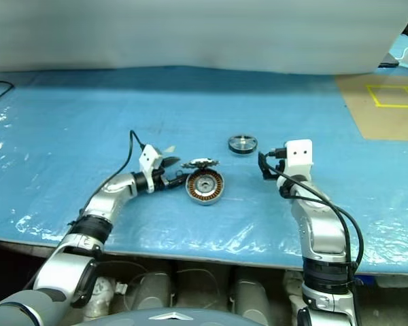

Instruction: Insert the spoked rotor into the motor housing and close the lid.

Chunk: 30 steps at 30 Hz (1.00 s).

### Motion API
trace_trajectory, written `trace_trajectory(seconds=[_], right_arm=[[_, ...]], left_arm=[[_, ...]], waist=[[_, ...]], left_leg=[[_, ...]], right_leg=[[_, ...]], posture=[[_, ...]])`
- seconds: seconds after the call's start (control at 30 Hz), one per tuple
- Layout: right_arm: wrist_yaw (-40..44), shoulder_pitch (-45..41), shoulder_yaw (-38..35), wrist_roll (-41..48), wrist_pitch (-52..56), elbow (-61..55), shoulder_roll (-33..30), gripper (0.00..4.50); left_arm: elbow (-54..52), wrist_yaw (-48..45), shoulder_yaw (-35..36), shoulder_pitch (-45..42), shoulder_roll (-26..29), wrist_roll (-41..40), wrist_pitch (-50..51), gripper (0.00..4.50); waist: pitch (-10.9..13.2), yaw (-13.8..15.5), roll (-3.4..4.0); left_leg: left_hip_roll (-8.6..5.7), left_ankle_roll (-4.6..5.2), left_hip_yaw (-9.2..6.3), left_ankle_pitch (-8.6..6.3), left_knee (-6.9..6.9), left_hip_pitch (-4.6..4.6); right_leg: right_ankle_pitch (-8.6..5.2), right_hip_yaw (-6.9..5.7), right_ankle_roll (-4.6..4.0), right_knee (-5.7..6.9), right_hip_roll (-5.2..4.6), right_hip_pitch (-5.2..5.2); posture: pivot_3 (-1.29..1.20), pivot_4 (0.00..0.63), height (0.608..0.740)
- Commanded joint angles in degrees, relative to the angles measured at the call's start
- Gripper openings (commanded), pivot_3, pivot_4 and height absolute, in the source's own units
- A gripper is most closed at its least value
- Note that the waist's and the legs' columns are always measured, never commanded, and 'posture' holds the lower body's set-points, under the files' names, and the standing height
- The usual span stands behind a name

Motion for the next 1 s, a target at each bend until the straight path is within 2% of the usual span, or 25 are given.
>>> trace_trajectory(seconds=[0.03,0.47,0.8,1.0], right_arm=[[-0.47,0.23,0.40,-0.21,-0.27,-1.74,-0.41,4.48],[-0.16,0.10,1.71,-0.63,0.10,-1.15,-1.01,4.48],[-0.15,0.44,2.19,-0.93,-0.04,-0.83,-0.74,4.48],[-0.33,0.04,2.82,-1.15,-0.30,-0.02,-0.70,4.48]], left_arm=[[1.82,0.60,-0.46,0.97,0.88,1.48,0.83,4.50],[4.02,3.65,-1.67,1.08,1.83,4.98,-0.38,4.50],[-7.85,1.59,-2.64,2.25,5.15,4.10,6.78,4.50],[-8.57,1.61,-4.20,1.82,3.29,4.36,7.13,4.50]], waist=[[-0.01,-0.01,0.02],[-0.07,-0.08,0.11],[-0.07,-0.14,0.12],[-0.07,0.00,0.12]], left_leg=[[0.00,0.00,0.00,0.00,0.00,0.02],[-0.01,0.08,-0.01,-0.05,-0.05,0.32],[-0.05,0.07,-0.03,-0.05,-0.21,0.19],[-0.08,0.03,-0.04,-0.02,-0.21,-0.08]], right_leg=[[0.00,0.00,0.00,0.00,0.01,0.01],[-0.03,0.00,0.05,-0.03,-0.01,0.28],[-0.08,0.00,0.09,-0.14,-0.04,0.16],[-0.06,0.00,0.06,-0.12,-0.05,-0.08]], posture=[[0.00,0.150,0.740],[0.00,0.150,0.740],[0.00,0.150,0.740],[0.00,0.150,0.740]])
